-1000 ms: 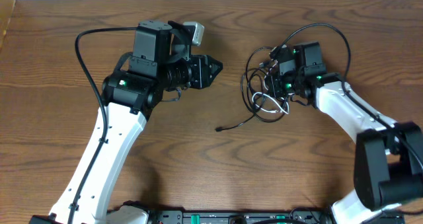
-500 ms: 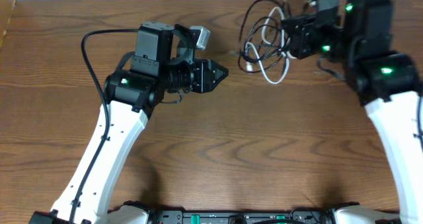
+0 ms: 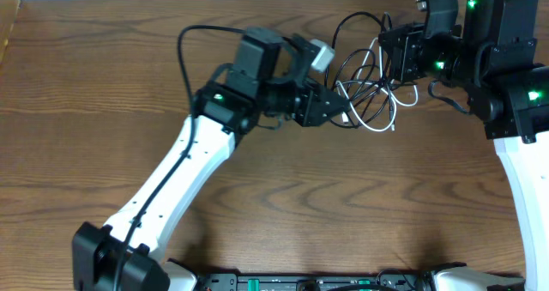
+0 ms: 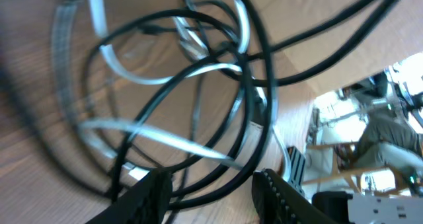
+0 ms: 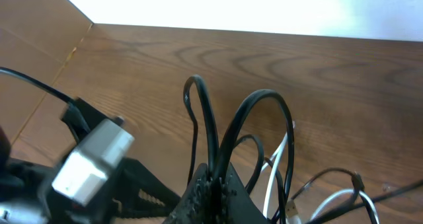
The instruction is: Untangle cables
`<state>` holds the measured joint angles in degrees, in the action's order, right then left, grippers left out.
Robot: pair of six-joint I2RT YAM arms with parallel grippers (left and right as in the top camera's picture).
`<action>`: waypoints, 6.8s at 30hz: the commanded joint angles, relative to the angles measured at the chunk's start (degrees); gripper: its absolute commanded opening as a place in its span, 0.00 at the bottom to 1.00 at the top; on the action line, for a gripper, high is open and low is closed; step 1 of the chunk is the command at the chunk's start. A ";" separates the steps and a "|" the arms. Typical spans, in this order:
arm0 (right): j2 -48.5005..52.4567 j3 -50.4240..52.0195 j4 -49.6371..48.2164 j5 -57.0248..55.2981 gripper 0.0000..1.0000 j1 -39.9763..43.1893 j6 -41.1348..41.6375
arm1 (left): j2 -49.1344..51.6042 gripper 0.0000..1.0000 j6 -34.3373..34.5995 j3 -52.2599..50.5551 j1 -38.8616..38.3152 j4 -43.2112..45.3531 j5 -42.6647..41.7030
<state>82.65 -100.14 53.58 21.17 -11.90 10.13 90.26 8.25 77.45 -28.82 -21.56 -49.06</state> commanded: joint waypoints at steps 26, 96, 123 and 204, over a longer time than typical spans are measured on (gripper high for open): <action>-0.15 -1.38 1.09 2.62 0.01 0.17 0.13 | 1.62 0.45 -2.67 -0.39 -2.86 8.00 -0.59; 10.27 8.04 8.20 7.28 0.63 -0.98 -22.03 | -7.58 0.08 5.88 -0.07 4.63 12.52 4.15; 10.25 13.25 1.75 34.05 0.67 -5.01 -44.57 | -7.65 0.08 19.02 0.17 7.69 17.66 11.21; 10.25 19.58 -24.50 17.94 0.01 -12.87 -22.84 | -7.65 0.08 28.13 0.17 7.65 21.22 12.81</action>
<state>92.95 -80.38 28.56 38.98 -24.84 -12.95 83.44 38.65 77.12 -20.03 -1.06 -35.14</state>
